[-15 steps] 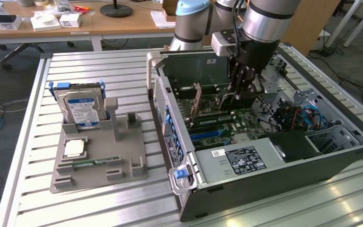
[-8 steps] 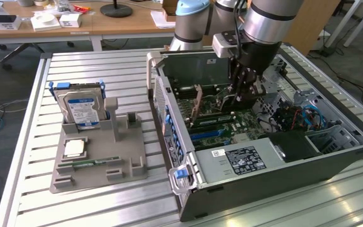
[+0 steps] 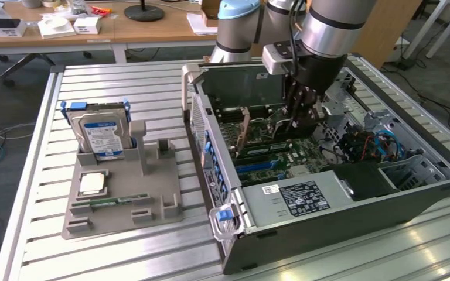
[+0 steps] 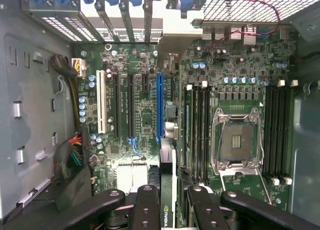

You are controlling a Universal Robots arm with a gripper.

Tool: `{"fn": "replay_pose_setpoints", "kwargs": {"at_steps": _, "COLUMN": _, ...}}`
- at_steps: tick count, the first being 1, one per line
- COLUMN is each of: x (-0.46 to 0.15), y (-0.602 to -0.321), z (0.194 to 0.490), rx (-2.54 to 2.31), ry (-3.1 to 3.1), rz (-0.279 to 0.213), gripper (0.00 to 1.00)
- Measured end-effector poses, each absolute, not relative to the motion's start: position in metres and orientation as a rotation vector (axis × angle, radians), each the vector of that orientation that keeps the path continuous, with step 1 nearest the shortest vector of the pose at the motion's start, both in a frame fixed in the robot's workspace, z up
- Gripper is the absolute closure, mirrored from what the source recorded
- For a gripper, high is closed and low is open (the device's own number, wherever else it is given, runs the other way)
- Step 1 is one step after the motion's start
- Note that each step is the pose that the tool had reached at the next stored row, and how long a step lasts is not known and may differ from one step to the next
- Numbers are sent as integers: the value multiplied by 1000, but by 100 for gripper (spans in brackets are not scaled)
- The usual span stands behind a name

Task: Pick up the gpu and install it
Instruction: 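Insert the gpu into the slot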

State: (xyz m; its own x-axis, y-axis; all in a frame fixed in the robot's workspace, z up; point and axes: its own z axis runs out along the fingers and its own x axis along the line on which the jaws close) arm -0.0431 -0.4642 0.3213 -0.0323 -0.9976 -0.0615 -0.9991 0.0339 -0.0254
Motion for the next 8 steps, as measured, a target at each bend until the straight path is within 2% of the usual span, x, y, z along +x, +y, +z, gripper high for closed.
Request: {"fn": "replay_pose_setpoints", "kwargs": {"at_steps": 8, "x": -43, "y": -464, "z": 311, "rx": -2141, "ry": 2213, "rz": 38, "gripper": 74}}
